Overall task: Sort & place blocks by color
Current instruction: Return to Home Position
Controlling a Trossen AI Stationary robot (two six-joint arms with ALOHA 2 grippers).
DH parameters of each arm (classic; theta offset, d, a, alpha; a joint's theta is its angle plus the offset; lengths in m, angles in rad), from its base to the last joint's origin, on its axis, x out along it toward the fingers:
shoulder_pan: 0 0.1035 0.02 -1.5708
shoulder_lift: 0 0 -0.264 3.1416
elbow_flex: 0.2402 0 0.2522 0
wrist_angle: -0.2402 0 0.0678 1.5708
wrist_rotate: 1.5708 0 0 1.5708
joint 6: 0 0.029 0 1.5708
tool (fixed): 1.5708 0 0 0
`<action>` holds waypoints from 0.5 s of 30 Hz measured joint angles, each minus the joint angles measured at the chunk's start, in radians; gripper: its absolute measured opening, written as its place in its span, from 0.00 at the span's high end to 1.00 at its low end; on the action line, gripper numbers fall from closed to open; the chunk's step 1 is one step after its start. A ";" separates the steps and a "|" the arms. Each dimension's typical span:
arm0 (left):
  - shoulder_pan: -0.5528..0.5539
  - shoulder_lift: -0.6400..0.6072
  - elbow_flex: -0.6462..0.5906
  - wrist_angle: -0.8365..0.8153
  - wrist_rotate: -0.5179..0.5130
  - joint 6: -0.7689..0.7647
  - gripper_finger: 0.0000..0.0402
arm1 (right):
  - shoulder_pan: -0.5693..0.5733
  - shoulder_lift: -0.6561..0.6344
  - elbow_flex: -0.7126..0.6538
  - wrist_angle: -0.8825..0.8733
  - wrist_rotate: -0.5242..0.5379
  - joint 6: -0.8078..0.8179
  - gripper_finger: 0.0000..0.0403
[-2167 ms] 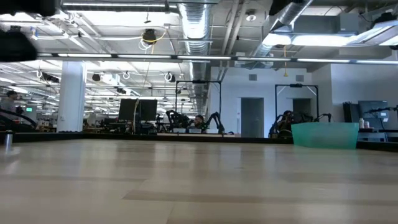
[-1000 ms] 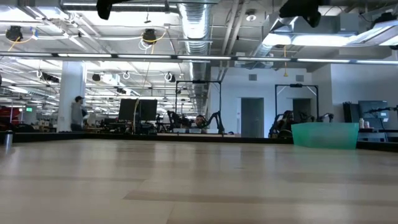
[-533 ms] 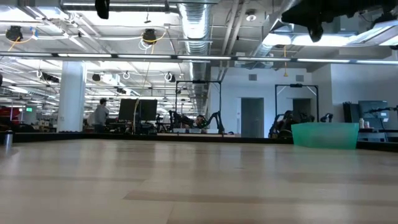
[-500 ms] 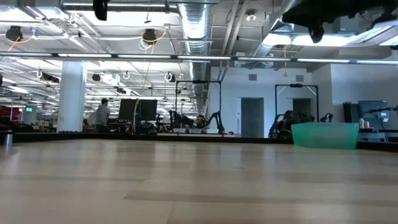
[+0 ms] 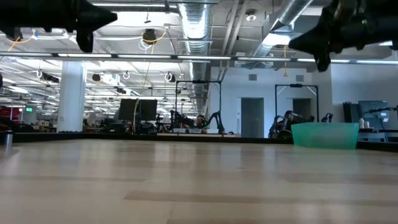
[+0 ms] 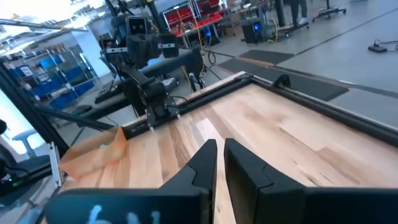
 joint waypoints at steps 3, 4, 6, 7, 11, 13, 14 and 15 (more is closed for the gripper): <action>0.000 -0.035 -0.049 0.003 -0.010 -0.018 1.00 | 0.000 -0.003 -0.063 0.074 0.000 0.002 0.87; 0.000 -0.047 -0.067 0.003 -0.017 -0.028 1.00 | 0.000 -0.004 -0.082 0.098 0.000 0.007 0.87; 0.000 -0.066 -0.101 0.002 -0.028 -0.051 1.00 | -0.005 -0.004 -0.118 0.132 0.000 0.026 0.87; 0.000 -0.074 -0.118 0.006 -0.031 -0.061 1.00 | -0.006 -0.003 -0.133 0.153 0.000 0.038 0.87; 0.000 -0.097 -0.172 0.023 -0.060 -0.102 1.00 | -0.005 -0.003 -0.166 0.163 0.000 0.060 0.87; 0.000 -0.105 -0.197 0.023 -0.064 -0.120 1.00 | -0.005 -0.003 -0.182 0.163 0.000 0.060 0.87; 0.000 -0.108 -0.211 0.021 -0.064 -0.129 1.00 | -0.006 -0.003 -0.190 0.165 0.001 0.059 0.87; 0.000 -0.110 -0.224 0.021 -0.061 -0.140 1.00 | -0.006 -0.003 -0.200 0.166 0.004 0.060 0.87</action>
